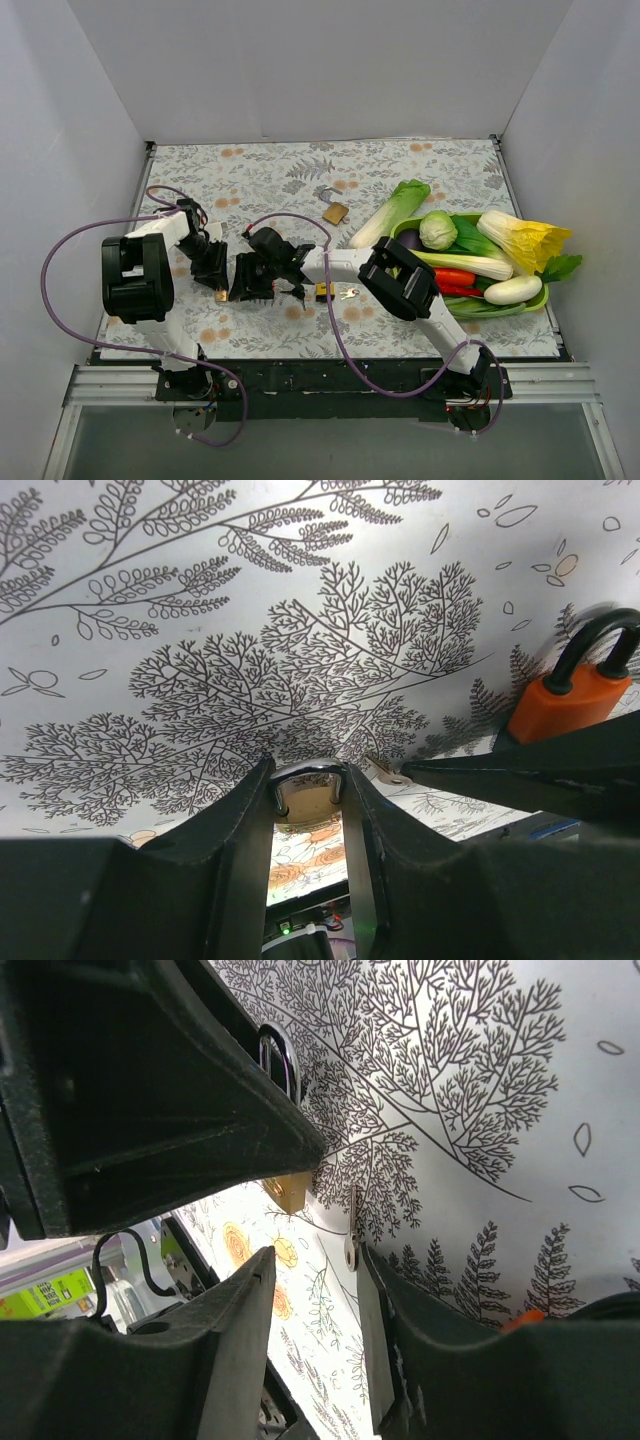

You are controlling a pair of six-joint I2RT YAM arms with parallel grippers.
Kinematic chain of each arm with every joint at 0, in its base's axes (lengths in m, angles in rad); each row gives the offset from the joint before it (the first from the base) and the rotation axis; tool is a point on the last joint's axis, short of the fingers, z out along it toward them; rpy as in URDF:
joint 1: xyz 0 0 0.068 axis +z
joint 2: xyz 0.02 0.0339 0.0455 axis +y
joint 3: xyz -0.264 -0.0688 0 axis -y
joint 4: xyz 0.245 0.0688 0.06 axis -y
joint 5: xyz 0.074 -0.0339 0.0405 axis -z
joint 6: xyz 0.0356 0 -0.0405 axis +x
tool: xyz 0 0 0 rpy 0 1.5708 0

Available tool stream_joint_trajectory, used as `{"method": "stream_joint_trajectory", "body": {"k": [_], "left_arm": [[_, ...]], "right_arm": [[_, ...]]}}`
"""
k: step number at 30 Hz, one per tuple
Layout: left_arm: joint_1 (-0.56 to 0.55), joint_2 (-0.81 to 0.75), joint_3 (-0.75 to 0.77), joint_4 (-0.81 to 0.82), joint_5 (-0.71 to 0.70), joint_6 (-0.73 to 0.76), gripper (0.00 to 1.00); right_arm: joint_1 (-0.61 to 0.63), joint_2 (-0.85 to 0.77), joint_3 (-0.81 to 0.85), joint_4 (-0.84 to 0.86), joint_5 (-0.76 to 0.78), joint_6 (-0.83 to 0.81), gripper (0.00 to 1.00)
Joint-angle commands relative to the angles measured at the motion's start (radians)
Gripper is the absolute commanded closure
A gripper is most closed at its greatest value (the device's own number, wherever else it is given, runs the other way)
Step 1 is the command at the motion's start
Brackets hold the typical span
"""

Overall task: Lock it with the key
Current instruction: Place the key at the center of the board.

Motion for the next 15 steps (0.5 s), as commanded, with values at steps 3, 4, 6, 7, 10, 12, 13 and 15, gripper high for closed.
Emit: {"method": "stream_joint_trajectory", "body": {"k": [3, 4, 6, 7, 10, 12, 13, 15], "left_arm": [[-0.003, -0.008, -0.025, 0.021, 0.004, -0.001, 0.78], [-0.003, -0.006, -0.025, 0.021, 0.003, -0.003, 0.78], [-0.003, -0.005, -0.023, 0.024, -0.004, -0.008, 0.78], [-0.003, -0.005, -0.025, 0.027, -0.01, -0.008, 0.77], [-0.003, -0.003, -0.029, 0.033, -0.022, -0.011, 0.71], [-0.003, -0.002, -0.032, 0.033, -0.033, -0.011, 0.62], [-0.003, -0.003, -0.032, 0.036, -0.039, -0.012, 0.58], [-0.004, -0.008, -0.029, 0.039, -0.053, -0.012, 0.47]], "right_arm": [[0.0, -0.015, 0.032, -0.02, 0.038, -0.028, 0.51], [0.001, -0.016, 0.032, -0.017, 0.038, -0.031, 0.51], [0.001, -0.027, 0.032, -0.017, 0.047, -0.038, 0.48], [0.003, -0.03, 0.032, -0.013, 0.049, -0.045, 0.46], [0.01, -0.044, 0.047, -0.006, 0.061, -0.074, 0.43], [0.014, -0.052, 0.05, 0.004, 0.061, -0.081, 0.43], [0.017, -0.053, 0.056, 0.007, 0.064, -0.088, 0.42], [0.023, -0.058, 0.059, 0.015, 0.066, -0.092, 0.42]]}}
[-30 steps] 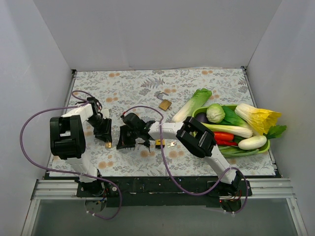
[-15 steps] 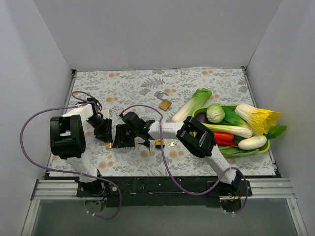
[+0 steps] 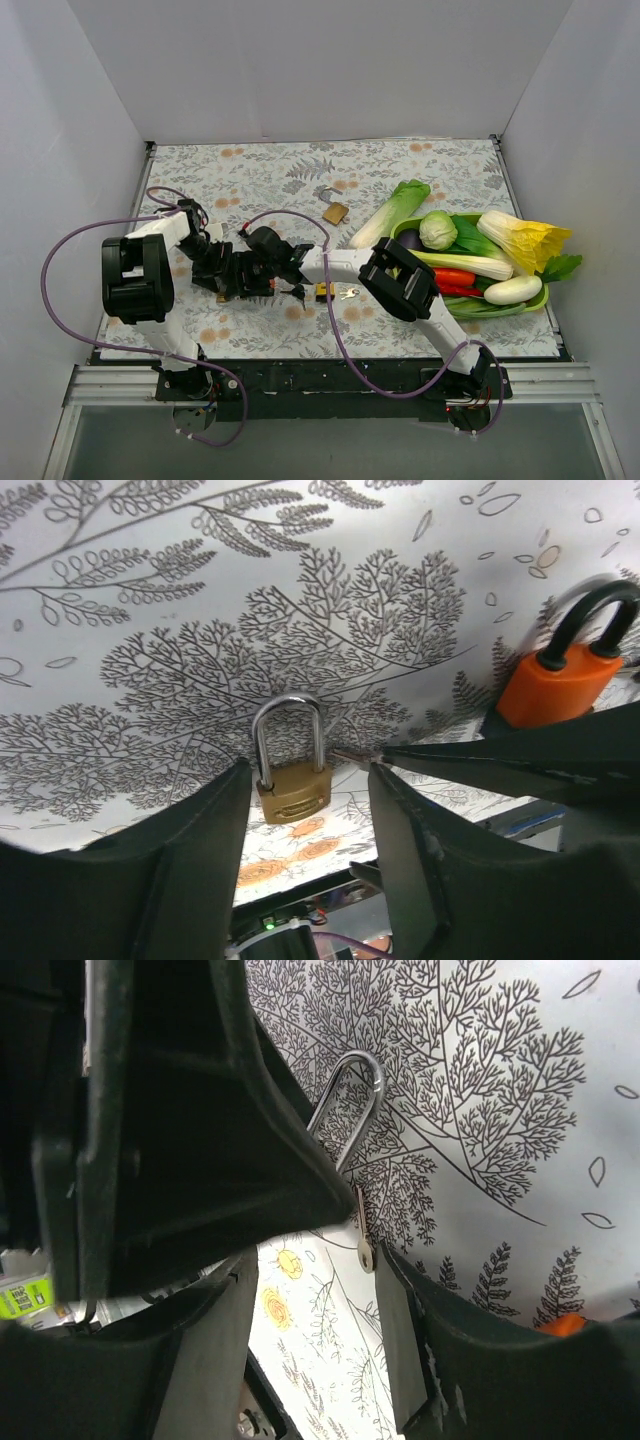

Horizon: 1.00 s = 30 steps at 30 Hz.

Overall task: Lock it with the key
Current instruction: Place the key at the center of the board.

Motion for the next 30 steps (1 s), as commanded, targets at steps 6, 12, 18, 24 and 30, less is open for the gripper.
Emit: {"method": "stream_joint_trajectory", "body": {"k": [6, 12, 18, 24, 30], "left_arm": [[-0.003, -0.014, 0.005, 0.038, -0.059, -0.002, 0.33], [0.014, -0.027, 0.097, 0.006, -0.01, -0.005, 0.31], [0.031, -0.013, 0.256, -0.027, -0.022, -0.028, 0.17], [0.127, 0.019, 0.431, -0.062, 0.067, -0.046, 0.12], [0.137, -0.033, 0.525, -0.011, 0.142, -0.077, 0.02]], "right_arm": [[0.026, -0.084, 0.032, 0.03, 0.029, -0.049, 0.42], [0.033, -0.151, 0.007, 0.056, 0.029, -0.072, 0.42], [0.004, -0.234, -0.054, 0.03, 0.06, -0.171, 0.41], [-0.144, -0.374, -0.14, -0.016, -0.011, -0.438, 0.34], [-0.35, -0.471, -0.145, -0.226, -0.01, -0.86, 0.2]]}}
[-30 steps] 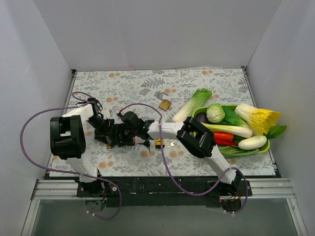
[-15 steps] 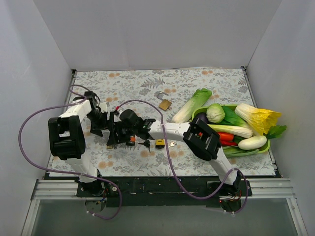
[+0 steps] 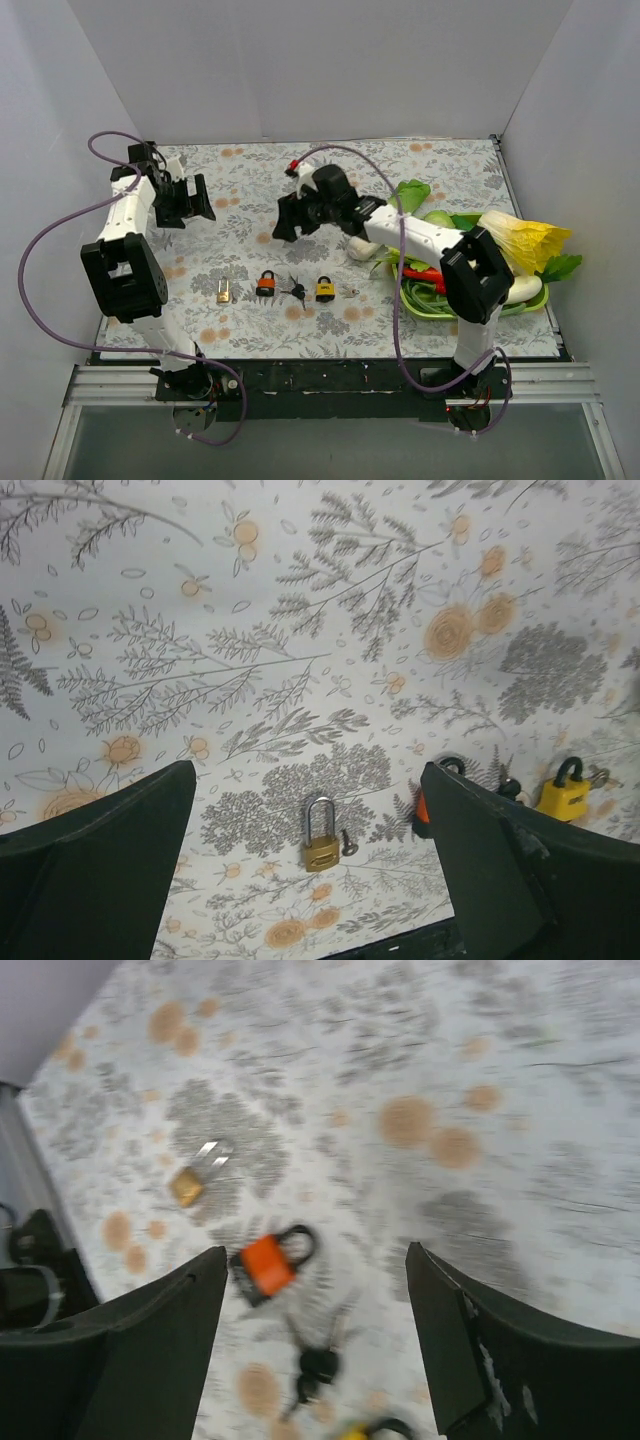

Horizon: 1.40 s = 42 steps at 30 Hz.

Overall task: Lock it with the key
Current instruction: Place the key at the center of the board, then pick up the lock from the center of the board.

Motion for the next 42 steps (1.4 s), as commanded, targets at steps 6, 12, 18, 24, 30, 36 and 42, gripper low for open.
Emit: {"method": "stream_joint_trajectory", "body": {"k": [6, 12, 18, 24, 30, 36, 42], "left_arm": [[-0.009, -0.081, 0.086, 0.05, 0.184, -0.046, 0.02], [-0.009, -0.114, 0.049, 0.067, 0.243, -0.061, 0.02], [-0.009, -0.117, 0.027, 0.07, 0.261, -0.07, 0.02], [-0.009, -0.128, 0.003, 0.076, 0.267, -0.067, 0.02], [-0.007, -0.125, -0.006, 0.075, 0.275, -0.066, 0.02], [-0.007, -0.117, -0.003, 0.075, 0.272, -0.07, 0.02], [-0.007, -0.11, 0.013, 0.07, 0.294, -0.075, 0.02]], "right_arm": [[-0.271, 0.065, 0.256, -0.418, -0.012, -0.618, 0.1], [-0.356, 0.249, 0.475, -0.616, 0.0, -0.779, 0.09], [-0.359, 0.353, 0.55, -0.642, 0.054, -0.818, 0.09], [-0.359, 0.422, 0.57, -0.632, 0.049, -0.806, 0.08], [-0.343, 0.479, 0.592, -0.624, 0.061, -0.803, 0.08], [-0.327, 0.504, 0.593, -0.615, 0.069, -0.801, 0.09], [-0.319, 0.524, 0.575, -0.615, 0.081, -0.786, 0.17]]}}
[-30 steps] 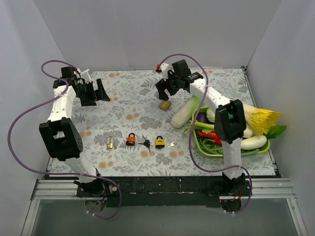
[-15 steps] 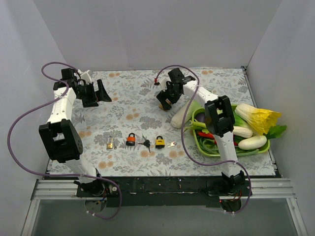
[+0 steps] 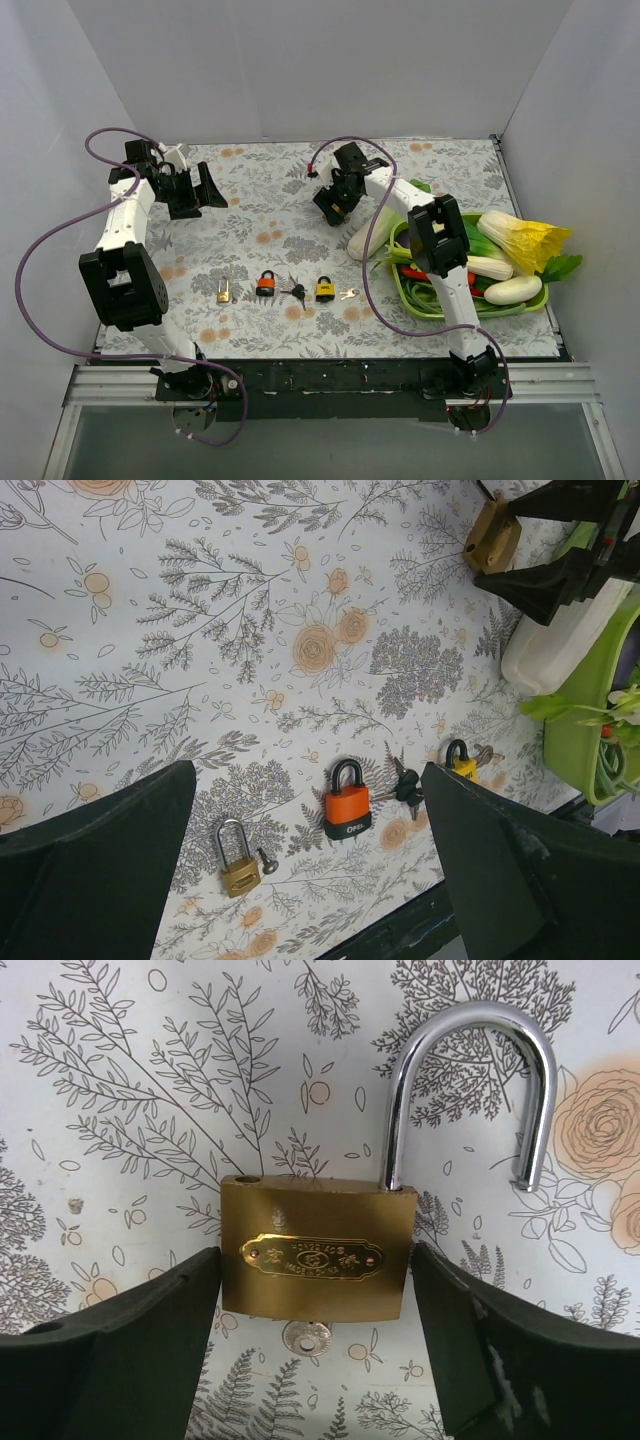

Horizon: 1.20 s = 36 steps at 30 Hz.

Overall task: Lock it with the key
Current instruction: Pick up the lock from the center of the board.

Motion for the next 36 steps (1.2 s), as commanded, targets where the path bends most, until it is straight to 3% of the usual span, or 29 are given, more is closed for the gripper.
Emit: {"method": "stream_joint_trajectory", "body": {"k": [1, 6, 8, 9, 11, 16, 30, 35, 36], "left_arm": [[-0.003, -0.041, 0.018, -0.003, 0.03, 0.0, 0.02], [-0.003, -0.054, 0.029, 0.035, 0.003, 0.004, 0.02], [-0.003, -0.061, 0.023, 0.053, 0.043, 0.0, 0.02], [-0.002, -0.068, 0.011, 0.078, 0.051, -0.011, 0.02], [-0.003, -0.085, -0.009, 0.114, 0.077, -0.009, 0.02], [-0.002, -0.237, -0.178, 0.423, 0.008, -0.091, 0.02], [-0.002, -0.248, -0.32, 0.578, 0.298, 0.03, 0.02], [-0.003, -0.307, -0.446, 0.616, 0.573, 0.298, 0.02], [-0.003, -0.329, -0.463, 0.59, 0.62, 0.483, 0.02]], "right_arm": [[0.011, 0.035, 0.009, 0.001, 0.0, 0.011, 0.25], [0.011, -0.001, -0.022, 0.014, 0.011, 0.02, 0.62], [0.011, -0.016, -0.025, 0.015, 0.004, 0.032, 0.74], [0.011, -0.036, -0.023, 0.013, -0.016, 0.032, 0.87], [0.016, -0.056, -0.014, 0.001, -0.041, 0.029, 0.99], [0.025, -0.126, -0.008, -0.018, -0.133, -0.009, 0.99], [0.028, -0.221, 0.041, -0.125, -0.331, -0.063, 0.99], [0.043, -0.261, 0.037, -0.179, -0.42, -0.099, 0.99], [0.051, -0.269, 0.038, -0.188, -0.433, -0.109, 0.99]]}}
